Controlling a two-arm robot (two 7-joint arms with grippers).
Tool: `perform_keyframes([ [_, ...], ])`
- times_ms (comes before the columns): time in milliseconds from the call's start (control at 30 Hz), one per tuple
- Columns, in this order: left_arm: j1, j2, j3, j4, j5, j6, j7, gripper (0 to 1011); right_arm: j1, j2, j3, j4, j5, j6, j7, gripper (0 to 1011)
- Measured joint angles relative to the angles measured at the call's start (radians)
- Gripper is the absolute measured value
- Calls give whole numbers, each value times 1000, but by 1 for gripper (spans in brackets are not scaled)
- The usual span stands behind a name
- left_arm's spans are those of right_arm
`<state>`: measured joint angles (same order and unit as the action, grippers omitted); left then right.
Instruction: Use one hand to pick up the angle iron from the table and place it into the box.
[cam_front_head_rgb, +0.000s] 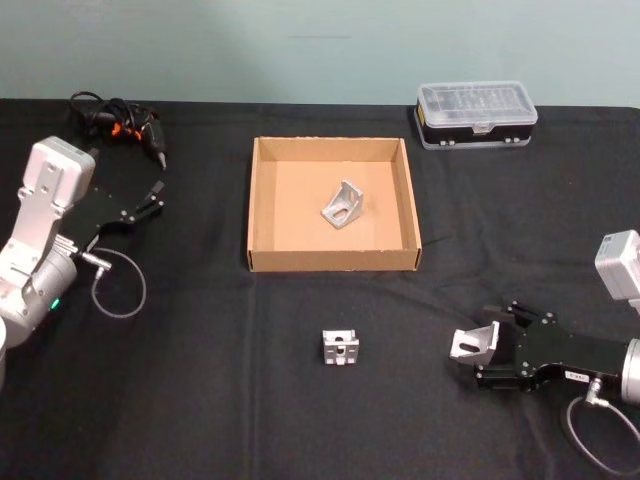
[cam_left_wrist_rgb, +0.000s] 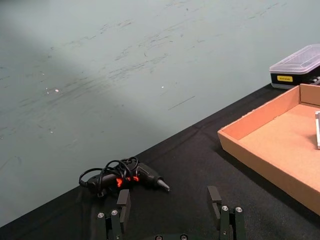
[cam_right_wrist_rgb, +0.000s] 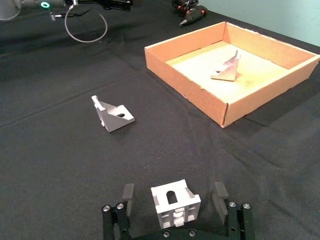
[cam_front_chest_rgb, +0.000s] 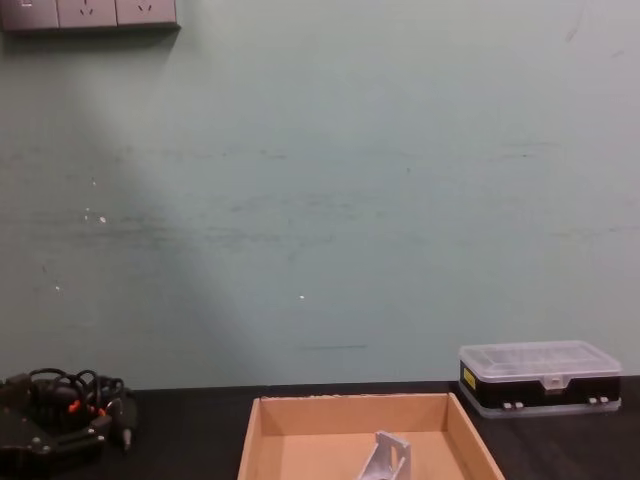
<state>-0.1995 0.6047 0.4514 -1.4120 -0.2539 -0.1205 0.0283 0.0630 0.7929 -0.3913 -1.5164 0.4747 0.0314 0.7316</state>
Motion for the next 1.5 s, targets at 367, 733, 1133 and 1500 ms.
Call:
perform_keyframes([
  [367,0,0,0,0,0,0,0,1000,-4,2,4,-3,-1,-1,-1,736],
  [733,0,0,0,0,0,0,0,1000,-5,3,6,-5,-1,-2,-1,469],
  [1133,0,0,0,0,0,0,0,1000,-15,5,19,-35,30,6,-16,469],
  [1500,0,0,0,0,0,0,0,1000,29,16,43,-196,129,141,-80,469],
])
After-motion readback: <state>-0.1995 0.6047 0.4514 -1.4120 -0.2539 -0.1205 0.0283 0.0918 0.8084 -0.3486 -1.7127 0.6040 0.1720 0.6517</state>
